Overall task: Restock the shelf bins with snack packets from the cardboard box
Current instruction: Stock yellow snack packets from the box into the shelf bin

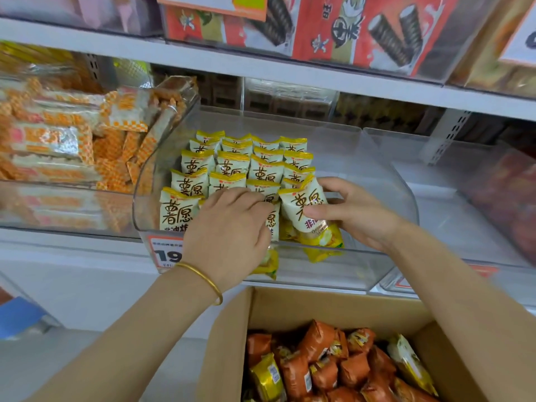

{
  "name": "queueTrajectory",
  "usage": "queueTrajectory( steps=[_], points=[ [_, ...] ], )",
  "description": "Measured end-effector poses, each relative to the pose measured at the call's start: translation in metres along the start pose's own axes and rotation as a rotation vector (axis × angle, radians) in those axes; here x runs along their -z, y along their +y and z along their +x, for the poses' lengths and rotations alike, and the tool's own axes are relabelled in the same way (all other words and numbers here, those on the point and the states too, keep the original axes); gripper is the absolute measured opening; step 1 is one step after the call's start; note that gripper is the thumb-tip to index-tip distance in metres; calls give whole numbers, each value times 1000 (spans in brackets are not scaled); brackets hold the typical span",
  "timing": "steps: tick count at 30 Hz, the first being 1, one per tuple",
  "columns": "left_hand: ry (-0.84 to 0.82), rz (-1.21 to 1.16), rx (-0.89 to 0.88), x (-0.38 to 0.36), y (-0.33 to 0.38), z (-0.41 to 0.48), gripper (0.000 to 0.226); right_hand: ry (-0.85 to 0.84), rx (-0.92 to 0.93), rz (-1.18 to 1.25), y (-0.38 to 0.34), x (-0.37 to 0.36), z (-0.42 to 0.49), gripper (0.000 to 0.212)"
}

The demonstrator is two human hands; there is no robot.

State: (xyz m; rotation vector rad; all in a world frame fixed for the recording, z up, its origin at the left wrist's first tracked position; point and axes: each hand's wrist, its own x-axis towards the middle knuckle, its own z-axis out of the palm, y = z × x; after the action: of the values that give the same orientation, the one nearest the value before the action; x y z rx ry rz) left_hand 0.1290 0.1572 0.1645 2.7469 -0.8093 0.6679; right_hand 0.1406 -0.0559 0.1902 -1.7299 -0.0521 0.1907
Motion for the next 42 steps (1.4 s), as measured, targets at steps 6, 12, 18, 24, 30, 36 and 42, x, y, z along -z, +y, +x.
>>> queueTrajectory(
  steps=[6,12,18,24,30,36,42],
  points=[
    [26,-18,10,0,0,-1,45,21,-65,-45,0,-8,-7,49],
    [49,-47,15,0,1,0,46,101,-105,-124,-8,-19,-9,38],
    [70,-79,9,1,1,0,46,80,-100,-465,-14,-32,-15,37],
    [94,-121,-9,2,2,0,46,120,-157,-455,-14,-34,-17,49],
    [68,-74,-36,-1,-2,-2,45,65,-128,-574,-20,-35,-20,48],
    [277,-132,-119,17,12,-14,34,337,151,-675,-30,-34,-68,41],
    [-58,-278,-288,1,74,-97,30,301,207,-610,29,-36,-165,24]
  ],
)
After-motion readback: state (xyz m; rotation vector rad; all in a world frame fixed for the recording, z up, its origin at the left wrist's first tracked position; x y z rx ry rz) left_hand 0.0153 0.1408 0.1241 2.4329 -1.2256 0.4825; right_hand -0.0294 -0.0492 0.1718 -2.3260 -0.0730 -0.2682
